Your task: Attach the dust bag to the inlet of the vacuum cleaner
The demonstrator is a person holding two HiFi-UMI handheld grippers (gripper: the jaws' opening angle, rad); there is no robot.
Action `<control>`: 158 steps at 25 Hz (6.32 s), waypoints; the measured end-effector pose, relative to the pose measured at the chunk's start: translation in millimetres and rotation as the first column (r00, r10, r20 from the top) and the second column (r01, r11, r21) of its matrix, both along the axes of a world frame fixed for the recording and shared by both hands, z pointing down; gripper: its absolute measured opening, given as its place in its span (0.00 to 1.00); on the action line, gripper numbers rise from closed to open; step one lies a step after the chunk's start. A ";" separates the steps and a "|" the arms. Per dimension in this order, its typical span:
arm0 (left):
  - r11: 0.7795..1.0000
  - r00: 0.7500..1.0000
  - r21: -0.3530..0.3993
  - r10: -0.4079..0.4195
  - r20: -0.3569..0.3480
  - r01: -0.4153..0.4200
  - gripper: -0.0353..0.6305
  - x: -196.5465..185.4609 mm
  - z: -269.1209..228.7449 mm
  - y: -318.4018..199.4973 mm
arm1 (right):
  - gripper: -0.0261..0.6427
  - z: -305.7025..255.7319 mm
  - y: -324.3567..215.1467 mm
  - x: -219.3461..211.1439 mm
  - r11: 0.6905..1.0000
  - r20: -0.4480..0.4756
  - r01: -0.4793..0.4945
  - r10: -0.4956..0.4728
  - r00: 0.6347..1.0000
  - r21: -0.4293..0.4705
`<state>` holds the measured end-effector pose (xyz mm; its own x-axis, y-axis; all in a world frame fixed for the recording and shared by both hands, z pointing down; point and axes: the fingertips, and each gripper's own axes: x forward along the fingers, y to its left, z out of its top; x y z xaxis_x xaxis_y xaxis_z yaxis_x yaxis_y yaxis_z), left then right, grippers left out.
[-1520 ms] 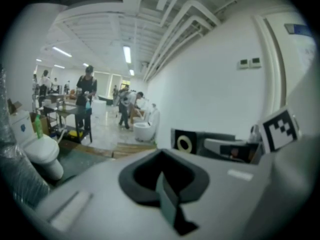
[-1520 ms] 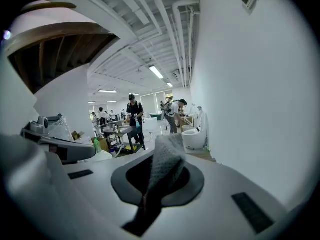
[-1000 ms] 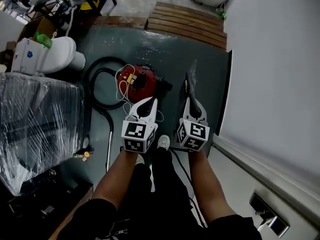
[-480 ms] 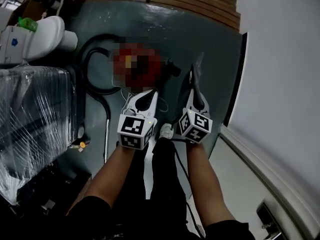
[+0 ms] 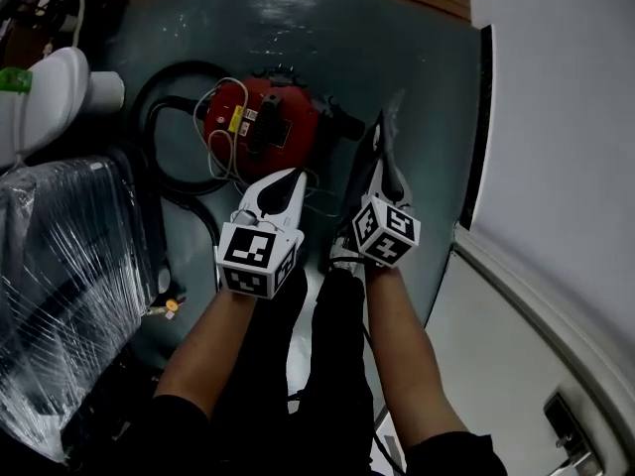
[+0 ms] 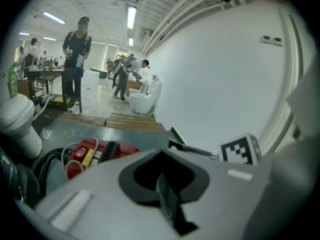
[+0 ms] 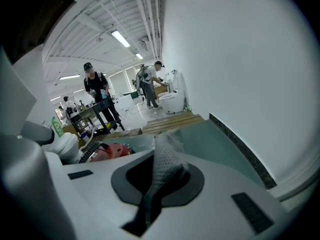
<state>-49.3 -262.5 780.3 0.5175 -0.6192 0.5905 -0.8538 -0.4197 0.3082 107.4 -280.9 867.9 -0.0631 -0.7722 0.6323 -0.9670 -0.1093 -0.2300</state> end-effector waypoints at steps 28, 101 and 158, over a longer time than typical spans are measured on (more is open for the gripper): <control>0.997 0.997 -0.005 0.074 -0.023 -0.074 0.05 0.1 44.7 -13.6 | 0.05 95.5 -9.7 -50.6 0.993 0.146 0.004 0.013 0.989 -0.116; 0.997 0.998 0.055 0.056 -0.013 -0.055 0.05 19.8 -39.4 -0.6 | 0.03 -71.1 31.5 -37.6 0.992 0.043 0.113 -0.116 0.992 0.058; 0.853 0.996 0.514 -0.054 -0.077 0.086 0.05 16.9 -567.7 23.2 | 0.03 -670.5 49.1 -60.1 0.759 -0.206 0.311 -0.233 0.950 0.573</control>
<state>-32.4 -239.2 212.6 0.4845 -0.8625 0.1461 -0.8743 -0.4719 0.1137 47.3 -231.8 197.4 -0.2851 -0.9558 0.0722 -0.9582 0.2824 -0.0454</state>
